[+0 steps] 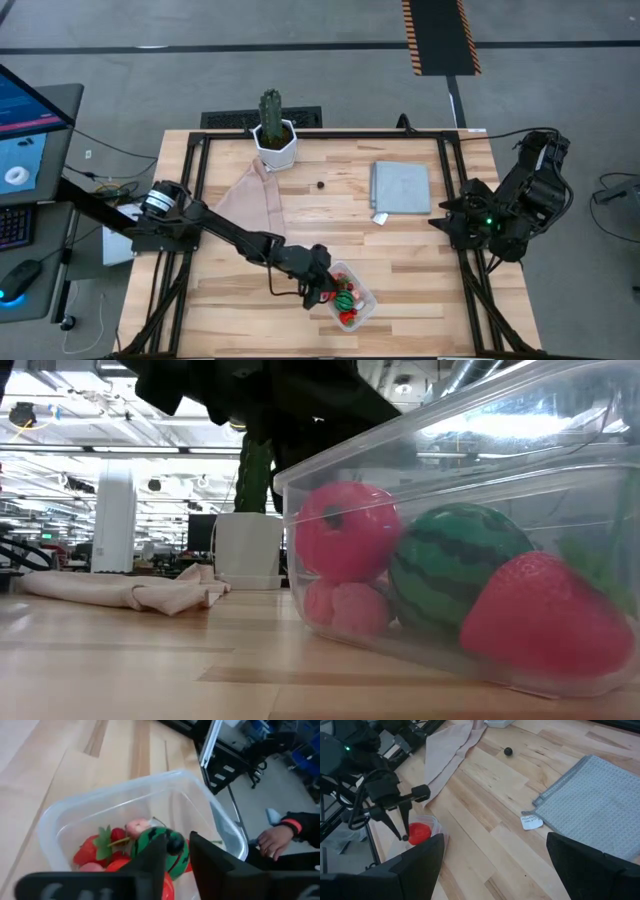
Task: Pick and placing Produce into tupperware
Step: Put the blackberry into the transparent bin, then put the black cherry into the transparent bin
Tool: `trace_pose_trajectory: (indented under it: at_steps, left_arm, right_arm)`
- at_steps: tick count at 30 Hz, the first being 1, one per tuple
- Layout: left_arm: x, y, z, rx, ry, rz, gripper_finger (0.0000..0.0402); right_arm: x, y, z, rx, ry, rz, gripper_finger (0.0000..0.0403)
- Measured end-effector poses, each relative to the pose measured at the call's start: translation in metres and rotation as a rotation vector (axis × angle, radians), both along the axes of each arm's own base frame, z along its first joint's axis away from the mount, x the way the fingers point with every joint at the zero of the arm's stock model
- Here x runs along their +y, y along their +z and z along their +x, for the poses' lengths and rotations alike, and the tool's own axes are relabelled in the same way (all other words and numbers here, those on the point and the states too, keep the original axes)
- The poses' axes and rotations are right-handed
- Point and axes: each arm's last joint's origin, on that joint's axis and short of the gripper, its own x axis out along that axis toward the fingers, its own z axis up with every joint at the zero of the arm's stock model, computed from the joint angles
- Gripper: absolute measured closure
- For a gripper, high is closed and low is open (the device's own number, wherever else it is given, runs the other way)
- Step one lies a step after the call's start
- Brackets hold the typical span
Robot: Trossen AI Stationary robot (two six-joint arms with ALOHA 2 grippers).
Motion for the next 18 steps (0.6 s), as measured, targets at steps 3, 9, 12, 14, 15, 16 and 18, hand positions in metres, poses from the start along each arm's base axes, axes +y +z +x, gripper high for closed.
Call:
trace_pose_trajectory:
  at_steps: [3,9,12,14,15,16,18]
  left_arm:
    - [0.002,0.002,0.001,-0.024,-0.001,0.018,0.0294]
    - [0.006,0.019,-0.001,-0.092,-0.008,0.052,0.0229]
    - [0.008,0.03,-0.005,-0.132,-0.019,0.115,0.0215]
    - [0.009,0.043,-0.009,-0.172,-0.004,0.168,0.0209]
    - [0.009,0.048,-0.012,-0.19,0.003,0.204,0.0208]
    - [0.009,0.053,-0.015,-0.197,0.024,0.238,0.0207]
    - [0.011,0.06,-0.023,-0.22,0.045,0.289,0.0207]
  right_arm:
    - [0.0,0.0,0.0,0.0,0.0,0.0,0.003]
    - [0.0,0.0,0.0,0.0,0.0,0.0,0.003]
    - [0.0,0.0,0.0,0.0,0.0,0.0,0.003]
    - [0.0,0.0,0.0,0.0,0.0,0.0,0.003]
    - [0.0,0.0,0.0,0.0,0.0,0.0,0.003]
    - [0.0,0.0,0.0,0.0,0.0,0.0,0.003]
    - [0.0,0.0,0.0,0.0,0.0,0.0,0.003]
